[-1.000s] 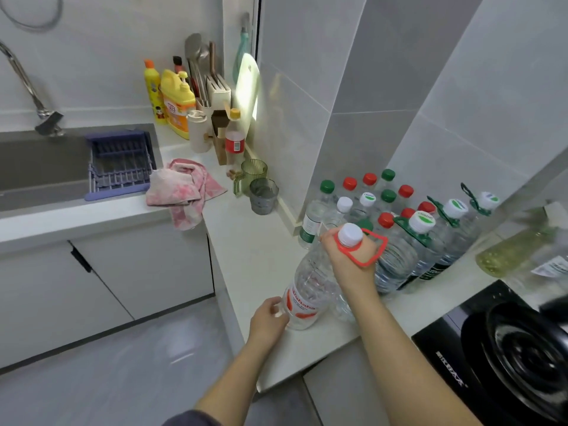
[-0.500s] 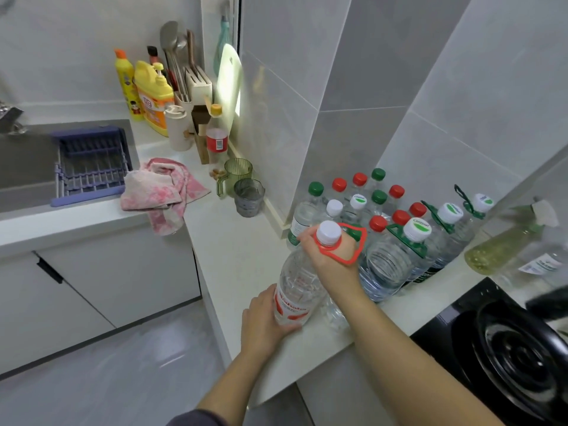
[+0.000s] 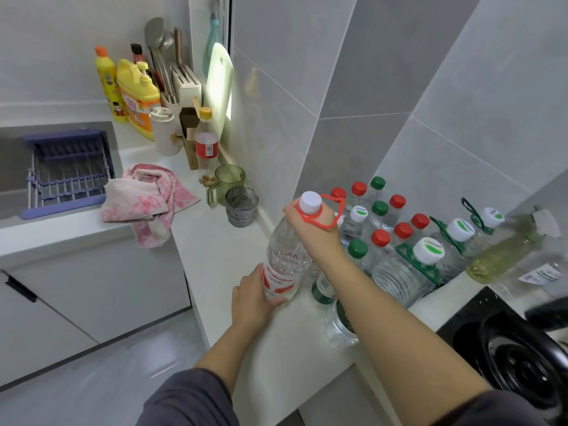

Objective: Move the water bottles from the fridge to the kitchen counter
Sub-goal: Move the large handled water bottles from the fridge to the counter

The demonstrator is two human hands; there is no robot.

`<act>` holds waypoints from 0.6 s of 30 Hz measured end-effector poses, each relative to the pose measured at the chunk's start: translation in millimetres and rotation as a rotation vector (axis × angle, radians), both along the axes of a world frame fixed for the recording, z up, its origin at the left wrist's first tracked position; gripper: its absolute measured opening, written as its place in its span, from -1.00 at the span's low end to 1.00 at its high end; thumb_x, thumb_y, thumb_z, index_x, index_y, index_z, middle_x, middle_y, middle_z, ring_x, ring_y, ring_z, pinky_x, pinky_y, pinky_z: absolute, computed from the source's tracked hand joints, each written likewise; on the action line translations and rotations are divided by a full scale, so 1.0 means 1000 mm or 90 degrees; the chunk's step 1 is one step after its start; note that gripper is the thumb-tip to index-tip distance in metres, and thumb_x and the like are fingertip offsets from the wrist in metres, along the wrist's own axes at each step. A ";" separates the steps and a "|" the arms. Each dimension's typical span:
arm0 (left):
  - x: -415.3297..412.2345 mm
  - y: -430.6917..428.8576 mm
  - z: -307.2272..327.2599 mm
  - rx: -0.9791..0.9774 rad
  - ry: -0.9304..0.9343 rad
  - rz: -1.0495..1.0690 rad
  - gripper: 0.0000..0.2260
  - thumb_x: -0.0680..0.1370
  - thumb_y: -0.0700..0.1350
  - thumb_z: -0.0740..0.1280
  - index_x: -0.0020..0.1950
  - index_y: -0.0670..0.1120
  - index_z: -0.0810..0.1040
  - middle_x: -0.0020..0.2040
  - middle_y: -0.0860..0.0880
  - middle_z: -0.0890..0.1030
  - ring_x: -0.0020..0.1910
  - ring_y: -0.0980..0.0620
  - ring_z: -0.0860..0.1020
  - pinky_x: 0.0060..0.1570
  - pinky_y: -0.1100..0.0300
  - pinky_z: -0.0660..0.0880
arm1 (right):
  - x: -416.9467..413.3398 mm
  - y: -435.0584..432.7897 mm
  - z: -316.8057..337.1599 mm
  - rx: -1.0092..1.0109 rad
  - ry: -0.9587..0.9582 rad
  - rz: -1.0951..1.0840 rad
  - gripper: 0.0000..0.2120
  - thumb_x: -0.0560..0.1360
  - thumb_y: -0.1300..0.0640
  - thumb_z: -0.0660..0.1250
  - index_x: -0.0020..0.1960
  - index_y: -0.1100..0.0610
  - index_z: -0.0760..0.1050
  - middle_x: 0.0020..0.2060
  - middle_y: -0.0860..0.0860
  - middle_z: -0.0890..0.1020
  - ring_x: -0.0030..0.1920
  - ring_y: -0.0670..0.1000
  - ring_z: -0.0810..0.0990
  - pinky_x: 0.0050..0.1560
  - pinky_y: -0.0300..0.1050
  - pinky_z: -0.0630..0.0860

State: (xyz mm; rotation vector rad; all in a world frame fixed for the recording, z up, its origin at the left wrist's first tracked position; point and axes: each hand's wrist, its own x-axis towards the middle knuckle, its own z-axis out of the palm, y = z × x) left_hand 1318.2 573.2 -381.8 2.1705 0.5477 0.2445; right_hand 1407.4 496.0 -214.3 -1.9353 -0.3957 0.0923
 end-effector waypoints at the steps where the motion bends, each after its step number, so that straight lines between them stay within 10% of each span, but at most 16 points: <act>1: 0.005 0.003 0.000 -0.004 0.003 -0.001 -0.47 0.22 0.27 0.47 0.07 0.15 0.37 0.01 0.13 0.63 0.00 -0.02 0.56 -0.09 0.06 0.42 | 0.005 0.002 0.001 -0.002 0.012 0.011 -0.79 0.47 0.09 0.37 -0.08 0.25 0.51 -0.32 0.03 0.53 -0.28 -0.12 0.49 -0.31 -0.35 0.43; 7: 0.026 0.009 0.001 -0.106 -0.016 -0.027 -0.42 0.20 0.19 0.58 0.09 0.18 0.37 -0.01 0.22 0.59 -0.11 0.20 0.54 -0.23 0.46 0.38 | 0.025 0.003 0.004 -0.007 0.009 0.071 -0.77 0.46 0.04 0.40 -0.18 0.20 0.48 -0.36 -0.10 0.51 -0.33 -0.16 0.49 -0.29 -0.34 0.47; 14: 0.033 0.015 0.001 -0.142 -0.024 -0.047 -0.37 0.22 0.14 0.59 0.17 0.18 0.36 0.10 0.18 0.58 0.05 0.12 0.56 -0.03 0.21 0.48 | 0.019 0.000 0.007 -0.014 0.006 0.061 -0.75 0.39 0.02 0.53 -0.10 0.09 0.51 -0.30 -0.16 0.59 -0.27 -0.25 0.57 -0.26 -0.42 0.49; 18: 0.029 0.006 0.003 -0.160 -0.070 -0.029 -0.34 0.25 0.09 0.58 0.23 0.10 0.32 0.13 0.11 0.53 0.09 0.09 0.54 0.02 0.08 0.54 | 0.012 -0.016 0.014 -0.298 -0.098 0.065 -0.43 0.28 -0.12 0.57 0.19 0.01 0.45 0.05 -0.02 0.61 0.09 0.03 0.57 0.12 -0.03 0.51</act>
